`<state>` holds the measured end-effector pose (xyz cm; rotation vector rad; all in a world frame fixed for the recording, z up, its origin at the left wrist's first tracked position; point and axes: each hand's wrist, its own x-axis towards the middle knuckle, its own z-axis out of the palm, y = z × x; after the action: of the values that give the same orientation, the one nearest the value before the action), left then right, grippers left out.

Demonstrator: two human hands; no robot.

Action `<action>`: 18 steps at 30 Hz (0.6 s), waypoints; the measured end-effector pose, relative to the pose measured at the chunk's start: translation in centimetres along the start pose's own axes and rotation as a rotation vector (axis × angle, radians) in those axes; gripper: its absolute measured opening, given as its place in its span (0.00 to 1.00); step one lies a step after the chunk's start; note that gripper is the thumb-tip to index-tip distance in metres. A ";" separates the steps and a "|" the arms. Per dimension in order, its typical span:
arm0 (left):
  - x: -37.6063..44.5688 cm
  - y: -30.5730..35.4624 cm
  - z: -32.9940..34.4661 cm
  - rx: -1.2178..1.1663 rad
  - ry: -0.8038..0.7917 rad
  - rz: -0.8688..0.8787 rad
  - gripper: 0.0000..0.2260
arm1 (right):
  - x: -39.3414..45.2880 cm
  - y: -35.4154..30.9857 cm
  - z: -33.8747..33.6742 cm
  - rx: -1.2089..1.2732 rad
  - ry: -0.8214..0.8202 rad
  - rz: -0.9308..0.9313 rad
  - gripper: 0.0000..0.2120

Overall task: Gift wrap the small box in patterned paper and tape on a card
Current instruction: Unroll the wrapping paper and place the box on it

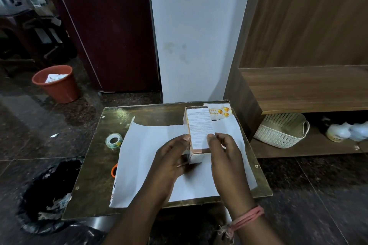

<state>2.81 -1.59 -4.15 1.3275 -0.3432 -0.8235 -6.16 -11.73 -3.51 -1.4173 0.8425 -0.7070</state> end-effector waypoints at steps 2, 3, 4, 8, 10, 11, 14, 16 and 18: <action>0.1 -0.1 0.0 0.099 0.067 0.086 0.15 | -0.3 -0.3 0.1 -0.051 0.007 -0.088 0.13; 0.2 -0.3 -0.2 0.185 0.095 0.153 0.17 | -0.4 -0.5 0.3 -0.026 -0.015 -0.100 0.16; 0.2 -0.5 -0.2 0.244 0.104 0.199 0.19 | -0.4 -0.5 0.3 -0.004 -0.041 -0.095 0.19; 0.0 0.1 -0.4 0.179 0.083 0.264 0.14 | 0.5 -0.8 -0.1 0.053 -0.097 -0.009 0.16; 0.1 0.1 -0.7 0.124 0.095 0.236 0.13 | 0.9 -1.2 -0.5 0.321 -0.133 0.217 0.13; 0.1 0.2 -0.7 0.099 0.095 0.215 0.15 | 0.9 -1.3 -0.7 0.432 -0.153 0.313 0.14; 0.1 -0.1 -0.8 0.016 0.062 0.123 0.24 | 0.9 -1.1 -0.7 0.546 -0.202 0.446 0.18; 0.0 0.0 -0.6 0.018 -0.033 0.107 0.20 | 0.8 -0.9 -0.5 0.570 -0.216 0.494 0.20; -0.2 0.1 -0.6 0.050 -0.066 0.122 0.18 | 0.9 -0.8 -0.4 0.554 -0.212 0.508 0.20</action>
<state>3.10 -1.04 -4.11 1.3147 -0.4943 -0.7617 -5.97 -12.75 -2.81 -0.7213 0.7240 -0.3473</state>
